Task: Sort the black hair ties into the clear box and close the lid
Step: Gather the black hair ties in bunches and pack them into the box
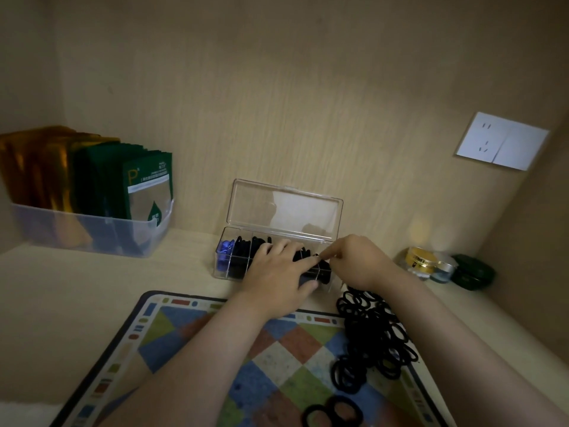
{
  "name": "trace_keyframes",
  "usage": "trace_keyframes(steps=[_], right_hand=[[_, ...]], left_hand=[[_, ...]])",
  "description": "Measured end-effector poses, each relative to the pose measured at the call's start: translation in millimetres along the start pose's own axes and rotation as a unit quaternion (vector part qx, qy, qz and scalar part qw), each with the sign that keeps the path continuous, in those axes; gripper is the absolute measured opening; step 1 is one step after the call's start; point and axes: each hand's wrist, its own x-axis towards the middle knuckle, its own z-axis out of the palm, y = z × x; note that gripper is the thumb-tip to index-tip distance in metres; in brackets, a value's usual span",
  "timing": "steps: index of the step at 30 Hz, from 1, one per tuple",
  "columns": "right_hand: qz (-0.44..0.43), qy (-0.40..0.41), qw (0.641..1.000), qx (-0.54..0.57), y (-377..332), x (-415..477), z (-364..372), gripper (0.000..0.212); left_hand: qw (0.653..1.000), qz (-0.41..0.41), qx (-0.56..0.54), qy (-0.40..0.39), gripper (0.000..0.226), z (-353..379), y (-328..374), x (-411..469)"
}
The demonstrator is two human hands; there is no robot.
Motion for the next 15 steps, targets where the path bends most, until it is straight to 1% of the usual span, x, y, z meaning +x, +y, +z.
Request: trace_keyframes(steps=[2,3,5,8,10,11,13,15], right_hand=[[-0.024,-0.016,0.997,-0.078,-1.0,-5.9,8.9,0.039],[-0.035,-0.022,0.992,-0.117,-2.3,-8.0,12.9,0.043],[-0.046,-0.032,0.988,-0.145,-4.0,-9.8,17.7,0.048],[-0.055,-0.012,0.992,-0.115,-1.6,-9.2,14.2,0.045],[-0.058,0.012,0.994,-0.087,0.3,-8.5,9.3,0.052],[-0.057,0.010,0.995,-0.084,0.6,-8.3,8.1,0.053],[-0.054,-0.028,0.994,-0.091,-1.6,-10.9,8.2,0.043],[-0.051,-0.054,0.995,-0.062,0.6,-13.4,8.9,0.034]], left_hand=[[1.000,-0.006,-0.017,0.016,0.053,-1.2,0.8,0.2],[0.999,-0.009,-0.021,0.023,0.053,-1.7,1.2,0.2],[0.999,-0.011,-0.018,0.028,0.053,-1.7,2.2,-0.1],[1.000,-0.007,-0.010,0.018,0.056,-1.0,2.7,-1.2],[1.000,-0.007,-0.012,0.014,0.058,-0.8,2.7,-1.4],[1.000,-0.006,-0.010,0.015,0.058,-1.0,3.1,-1.4],[1.000,-0.005,-0.010,0.017,0.057,-1.3,3.5,-1.1],[1.000,-0.006,-0.016,0.021,0.054,-2.0,4.0,-1.5]])
